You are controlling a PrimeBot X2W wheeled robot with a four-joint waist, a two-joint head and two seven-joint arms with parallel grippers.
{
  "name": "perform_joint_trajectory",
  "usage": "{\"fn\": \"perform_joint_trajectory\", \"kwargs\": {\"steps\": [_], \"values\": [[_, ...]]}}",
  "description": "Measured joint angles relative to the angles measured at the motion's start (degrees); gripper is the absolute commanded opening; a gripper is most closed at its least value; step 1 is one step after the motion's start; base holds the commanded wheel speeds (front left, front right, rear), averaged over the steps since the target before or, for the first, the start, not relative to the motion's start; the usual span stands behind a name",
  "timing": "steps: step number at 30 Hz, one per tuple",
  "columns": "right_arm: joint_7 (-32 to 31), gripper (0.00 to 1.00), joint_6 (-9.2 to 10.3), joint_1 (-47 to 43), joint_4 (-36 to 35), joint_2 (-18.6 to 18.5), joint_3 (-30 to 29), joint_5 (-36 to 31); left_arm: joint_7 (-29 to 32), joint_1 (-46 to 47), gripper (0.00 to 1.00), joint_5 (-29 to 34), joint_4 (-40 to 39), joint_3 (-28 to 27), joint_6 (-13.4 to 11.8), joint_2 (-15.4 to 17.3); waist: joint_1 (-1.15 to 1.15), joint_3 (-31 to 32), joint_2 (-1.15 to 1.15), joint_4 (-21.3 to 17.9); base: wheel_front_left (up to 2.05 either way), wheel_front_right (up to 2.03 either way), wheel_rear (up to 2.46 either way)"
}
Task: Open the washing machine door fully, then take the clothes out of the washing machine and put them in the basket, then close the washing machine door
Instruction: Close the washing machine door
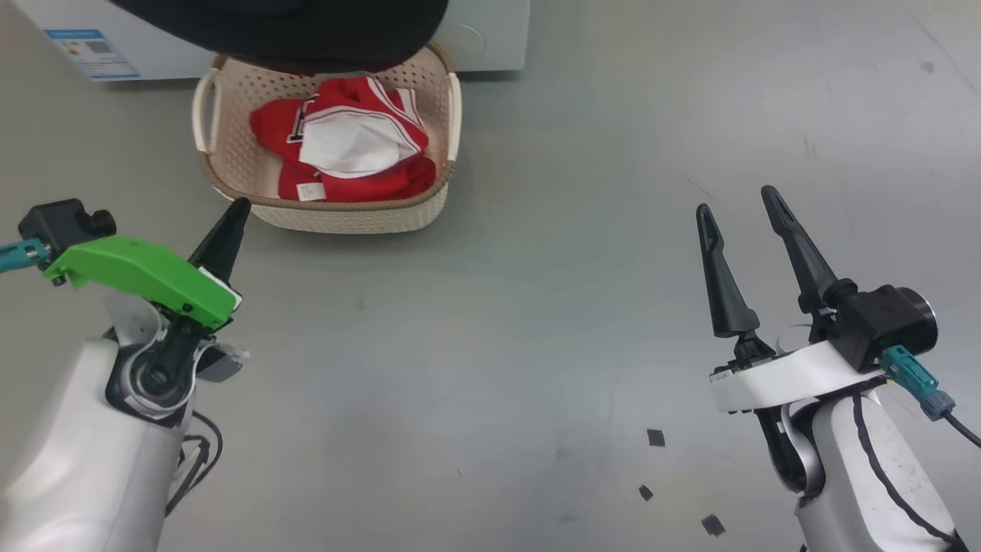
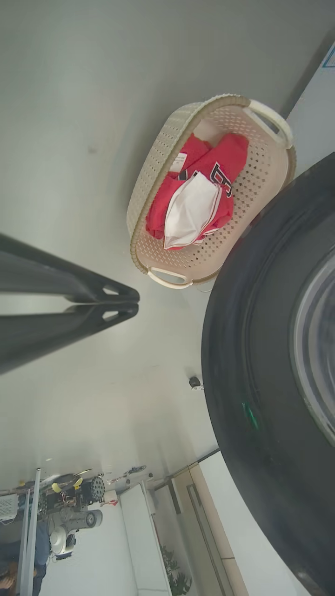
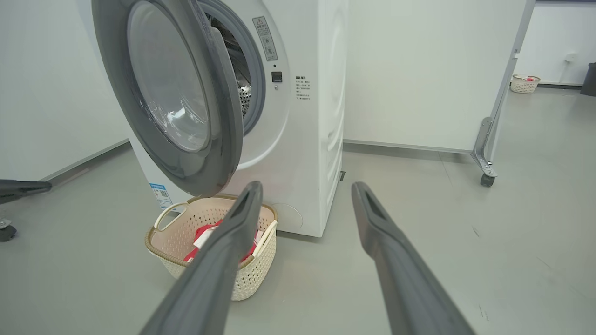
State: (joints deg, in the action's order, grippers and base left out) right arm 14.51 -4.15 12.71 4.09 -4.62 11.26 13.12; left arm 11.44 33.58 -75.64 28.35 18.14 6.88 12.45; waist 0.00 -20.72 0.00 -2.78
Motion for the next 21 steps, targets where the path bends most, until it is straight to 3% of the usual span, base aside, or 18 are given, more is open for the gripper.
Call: {"fn": "perform_joint_trajectory", "kwargs": {"steps": [5,11,21], "values": [[0.0,1.00,-0.31,-2.1,0.5,-0.8,-1.0,-0.1,-5.6,-2.3,0.00,7.0,-3.1,3.2,0.1,1.0,0.00,2.7,0.00,3.7,0.00,0.00,0.00],[0.0,1.00,-0.33,-3.3,0.6,-0.7,-1.4,-0.2,-13.5,-5.3,0.00,17.0,-5.8,6.5,0.1,5.3,0.00,5.8,0.00,7.7,0.00,0.00,0.00],[0.0,1.00,-0.49,-5.2,0.6,-0.4,-1.5,-0.3,-26.0,-13.5,0.00,23.9,-7.3,7.7,0.2,6.5,0.00,10.6,0.00,12.6,0.00,0.00,0.00]]}}
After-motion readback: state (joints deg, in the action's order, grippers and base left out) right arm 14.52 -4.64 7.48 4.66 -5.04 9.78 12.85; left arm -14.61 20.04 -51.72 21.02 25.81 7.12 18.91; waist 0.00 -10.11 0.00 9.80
